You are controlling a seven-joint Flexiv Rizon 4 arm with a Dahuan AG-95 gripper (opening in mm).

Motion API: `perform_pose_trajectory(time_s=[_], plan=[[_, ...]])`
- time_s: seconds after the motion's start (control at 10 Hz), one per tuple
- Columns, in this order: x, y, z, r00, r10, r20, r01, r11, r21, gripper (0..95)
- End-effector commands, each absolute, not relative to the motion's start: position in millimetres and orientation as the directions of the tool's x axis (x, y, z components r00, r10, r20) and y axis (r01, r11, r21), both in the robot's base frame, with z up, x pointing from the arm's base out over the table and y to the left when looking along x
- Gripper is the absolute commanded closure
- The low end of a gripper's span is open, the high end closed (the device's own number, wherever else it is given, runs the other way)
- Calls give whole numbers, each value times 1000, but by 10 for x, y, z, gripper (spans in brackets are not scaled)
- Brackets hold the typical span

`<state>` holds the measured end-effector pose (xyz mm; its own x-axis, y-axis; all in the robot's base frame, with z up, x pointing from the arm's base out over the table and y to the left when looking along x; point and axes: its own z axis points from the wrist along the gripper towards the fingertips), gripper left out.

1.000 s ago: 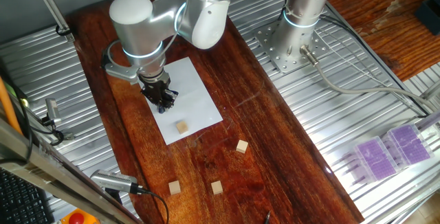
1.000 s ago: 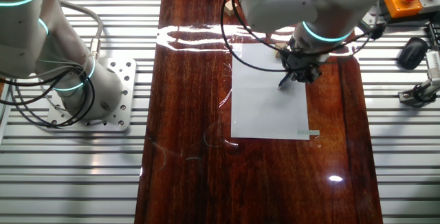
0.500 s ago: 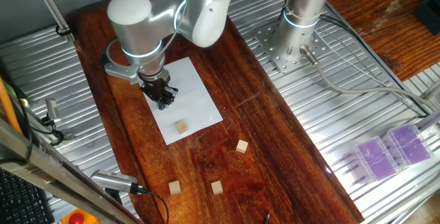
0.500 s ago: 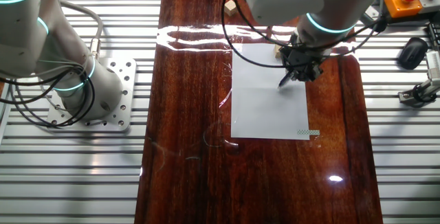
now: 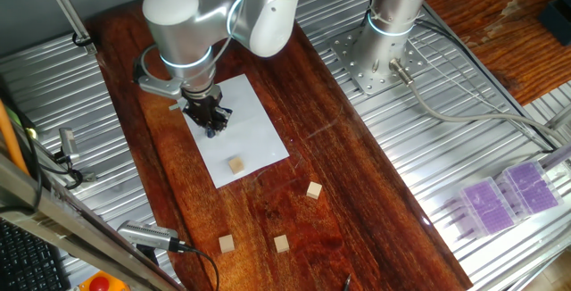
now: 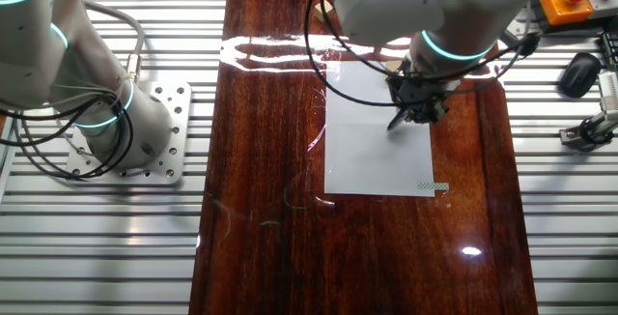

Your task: Use the correction tape on paper

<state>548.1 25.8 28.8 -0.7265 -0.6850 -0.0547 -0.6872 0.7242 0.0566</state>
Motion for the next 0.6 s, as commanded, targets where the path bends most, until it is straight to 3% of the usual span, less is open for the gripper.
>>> perform_pose_trajectory(time_s=[0.1,0.6], plan=[[5485,264,280,-728,-684,-57,-686,725,61,950],[5555,417,224,-742,-667,-63,-670,740,50,950]])
